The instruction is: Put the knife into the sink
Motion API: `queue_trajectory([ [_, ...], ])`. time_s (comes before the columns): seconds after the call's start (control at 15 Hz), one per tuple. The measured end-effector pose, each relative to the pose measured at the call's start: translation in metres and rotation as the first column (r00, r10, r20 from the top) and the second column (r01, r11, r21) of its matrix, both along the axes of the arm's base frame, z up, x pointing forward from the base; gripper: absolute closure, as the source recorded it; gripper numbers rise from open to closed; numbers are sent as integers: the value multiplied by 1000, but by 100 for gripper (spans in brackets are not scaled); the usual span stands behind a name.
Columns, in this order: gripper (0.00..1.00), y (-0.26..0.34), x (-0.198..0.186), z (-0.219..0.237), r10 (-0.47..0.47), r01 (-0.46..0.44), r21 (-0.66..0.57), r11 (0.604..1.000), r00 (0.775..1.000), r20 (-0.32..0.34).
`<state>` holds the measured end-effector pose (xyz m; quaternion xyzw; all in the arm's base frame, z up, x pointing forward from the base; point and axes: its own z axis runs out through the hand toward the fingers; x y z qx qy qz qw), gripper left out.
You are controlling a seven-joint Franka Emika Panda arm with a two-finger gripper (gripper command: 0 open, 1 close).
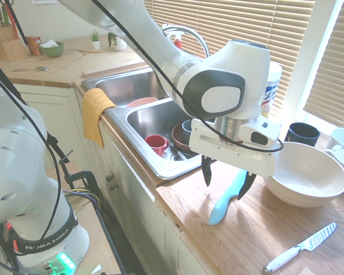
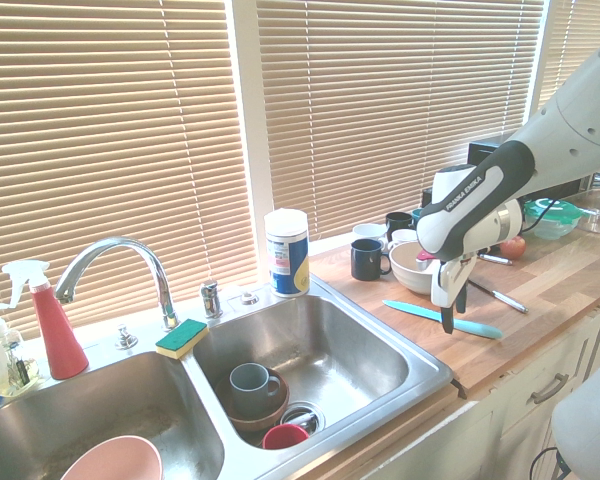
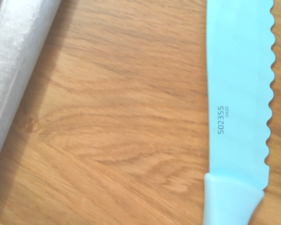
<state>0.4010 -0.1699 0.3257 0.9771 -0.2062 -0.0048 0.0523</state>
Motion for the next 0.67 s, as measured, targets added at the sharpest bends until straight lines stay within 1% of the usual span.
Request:
queue_trajectory([
  [0.07, 0, -2, 1, -2, -6, 6, 1, 1000, 1000, 7],
  [0.13, 100, -3, 1, -4, -15, 15, 7, 1000, 1000, 12],
  [0.4, 100, -5, 2, -7, -47, 47, 32, 998, 998, 29],
  [0.67, 100, -5, 2, -11, -51, 50, 38, 998, 998, 23],
])
